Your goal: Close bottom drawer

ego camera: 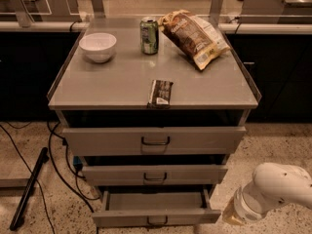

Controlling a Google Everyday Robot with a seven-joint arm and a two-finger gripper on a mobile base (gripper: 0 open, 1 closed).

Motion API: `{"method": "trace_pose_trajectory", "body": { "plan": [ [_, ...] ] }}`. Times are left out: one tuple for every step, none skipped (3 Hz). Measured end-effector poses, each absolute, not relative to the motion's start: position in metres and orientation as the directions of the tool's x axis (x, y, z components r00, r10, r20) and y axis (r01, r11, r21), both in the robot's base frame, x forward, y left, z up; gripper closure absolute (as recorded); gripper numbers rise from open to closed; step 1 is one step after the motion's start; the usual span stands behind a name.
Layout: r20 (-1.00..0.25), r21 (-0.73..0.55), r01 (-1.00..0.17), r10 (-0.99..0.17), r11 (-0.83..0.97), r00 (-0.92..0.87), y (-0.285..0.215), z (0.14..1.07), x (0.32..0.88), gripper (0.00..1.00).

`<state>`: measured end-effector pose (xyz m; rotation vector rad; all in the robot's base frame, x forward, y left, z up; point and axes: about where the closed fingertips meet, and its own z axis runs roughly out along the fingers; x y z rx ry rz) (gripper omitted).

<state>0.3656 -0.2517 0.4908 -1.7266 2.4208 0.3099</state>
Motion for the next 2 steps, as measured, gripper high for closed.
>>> {"method": "trace_pose_trajectory", "body": {
  "plan": [
    [-0.280, 0.092, -0.938, -0.896, 0.333, -0.345, -0.259, 0.467, 0.372, 1.00],
    [-0.383, 0.115, -0.925, -0.843, 0.363, -0.378, -0.272, 0.422, 0.389, 1.00]
  ]
}}
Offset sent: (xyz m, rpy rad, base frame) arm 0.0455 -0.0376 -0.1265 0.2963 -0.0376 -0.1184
